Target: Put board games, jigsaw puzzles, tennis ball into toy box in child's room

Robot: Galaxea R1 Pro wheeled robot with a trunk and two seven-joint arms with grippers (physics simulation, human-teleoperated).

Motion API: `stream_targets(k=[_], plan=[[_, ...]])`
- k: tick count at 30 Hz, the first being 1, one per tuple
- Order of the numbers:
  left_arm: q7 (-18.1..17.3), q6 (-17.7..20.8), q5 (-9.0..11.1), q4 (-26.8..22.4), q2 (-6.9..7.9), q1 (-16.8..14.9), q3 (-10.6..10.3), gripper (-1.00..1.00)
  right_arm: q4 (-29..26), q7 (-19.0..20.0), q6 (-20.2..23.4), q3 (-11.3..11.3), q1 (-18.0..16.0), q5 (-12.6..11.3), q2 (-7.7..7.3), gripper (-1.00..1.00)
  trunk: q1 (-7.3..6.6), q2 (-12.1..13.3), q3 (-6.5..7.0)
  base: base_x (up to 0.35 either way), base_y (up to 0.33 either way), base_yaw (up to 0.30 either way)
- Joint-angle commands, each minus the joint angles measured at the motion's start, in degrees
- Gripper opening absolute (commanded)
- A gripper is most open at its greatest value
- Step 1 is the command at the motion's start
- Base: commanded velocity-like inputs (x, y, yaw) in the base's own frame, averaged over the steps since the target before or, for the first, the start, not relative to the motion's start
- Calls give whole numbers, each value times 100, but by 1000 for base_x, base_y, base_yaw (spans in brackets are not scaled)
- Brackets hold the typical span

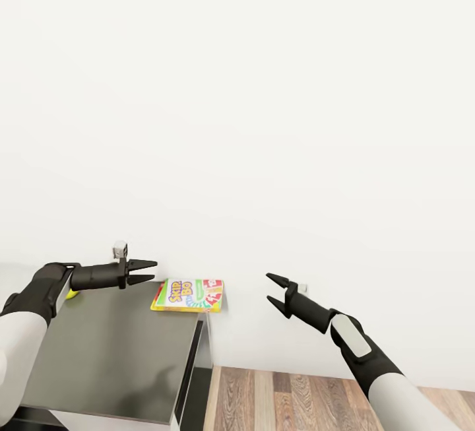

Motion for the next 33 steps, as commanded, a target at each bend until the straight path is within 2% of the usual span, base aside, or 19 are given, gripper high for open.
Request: stream_targets(k=[1,7,10,13,21,25,33], plan=[[-45,63,-60,-4,-5,-5,24,100,1,16,-3,18,-2,-13,0,100,23,-48,-26,0,0,0],[-45,66,-60,-4,-9,-5,32,100,7,-46,-83,41,4,40,27,100,155,-289,-134,0,0,0],[-45,67,-60,-4,-11,-5,32,100,17,-102,-101,65,4,65,118,100,221,-409,-188,0,0,0],[-45,66,-60,-4,-11,-5,27,100,121,-340,-113,35,-1,58,246,100,287,-529,-242,0,0,0],[-45,66,-60,-4,-11,-5,31,100,440,-1015,-283,-26,-63,23,438,100,463,-850,-385,0,0,0],[-45,64,-60,-4,-12,-5,34,100,646,-1198,-538,-48,-93,18,479,100,551,-1011,-457,0,0,0],[-45,59,-60,-4,-8,-5,34,100,705,-1248,-619,-47,-101,23,522,100,726,-1331,-601,0,0,0]])
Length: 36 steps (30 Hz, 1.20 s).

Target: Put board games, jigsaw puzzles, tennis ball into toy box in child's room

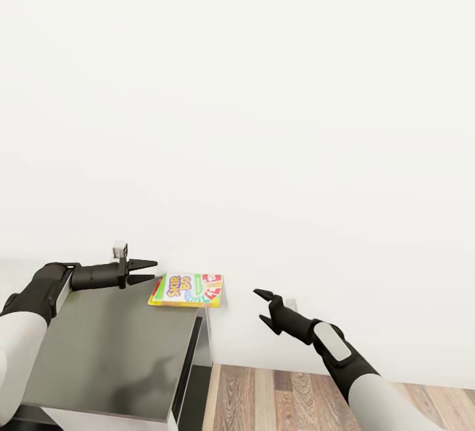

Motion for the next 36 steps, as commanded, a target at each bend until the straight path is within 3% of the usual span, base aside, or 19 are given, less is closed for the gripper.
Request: stream_targets(k=[1,12,36], plan=[[-45,60,-59,-4,-3,-4,23,100,-2,12,8,8,-5,-6,9,100,23,-46,-25,0,0,0],[-45,60,-52,-4,-6,-4,15,100,-26,10,11,9,-5,-5,119,100,264,-487,-223,0,0,0],[-45,54,-51,-4,-7,-4,23,100,-36,26,24,9,-5,-6,127,100,792,-1450,-653,0,0,0]])
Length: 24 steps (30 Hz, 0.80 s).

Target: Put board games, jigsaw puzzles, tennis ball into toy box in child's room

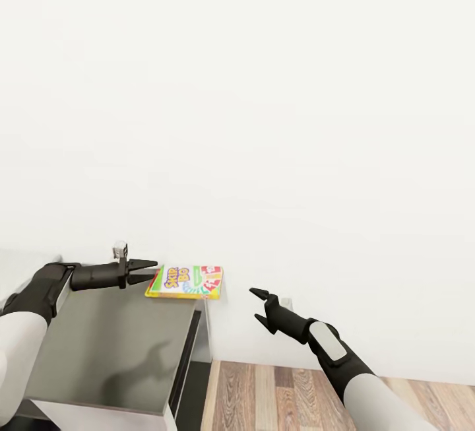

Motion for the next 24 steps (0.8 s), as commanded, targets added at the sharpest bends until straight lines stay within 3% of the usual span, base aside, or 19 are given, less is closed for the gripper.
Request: stream_targets(k=[1,24], plan=[[-45,61,-59,-4,-4,-4,22,100,2,14,10,7,-4,-8,-1,100,22,-45,-24,0,0,0],[-45,58,-63,-8,4,-4,21,100,-40,49,35,21,-4,-1,-15,100,506,-928,-419,0,0,0]])
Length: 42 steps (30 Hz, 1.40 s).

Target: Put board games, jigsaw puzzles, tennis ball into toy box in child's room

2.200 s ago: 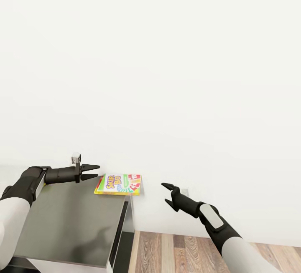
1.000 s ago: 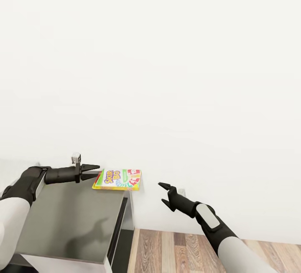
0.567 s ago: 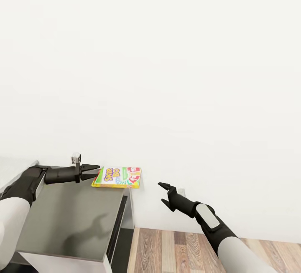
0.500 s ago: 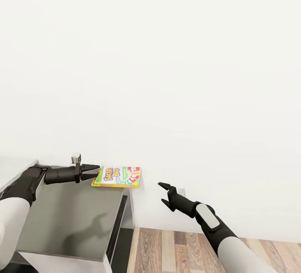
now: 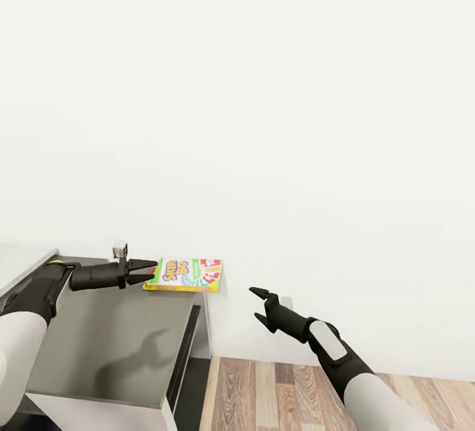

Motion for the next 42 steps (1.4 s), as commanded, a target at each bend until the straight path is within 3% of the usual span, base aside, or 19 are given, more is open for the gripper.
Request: stream_targets(k=[1,42], plan=[[-45,60,-62,-6,-6,-4,15,100,-50,2,15,11,-4,7,-8,100,0,-3,-6,0,0,0],[-45,69,-56,-132,6,-4,27,100,-262,51,41,38,-4,27,-12,100,0,-3,-6,62,36,0]])
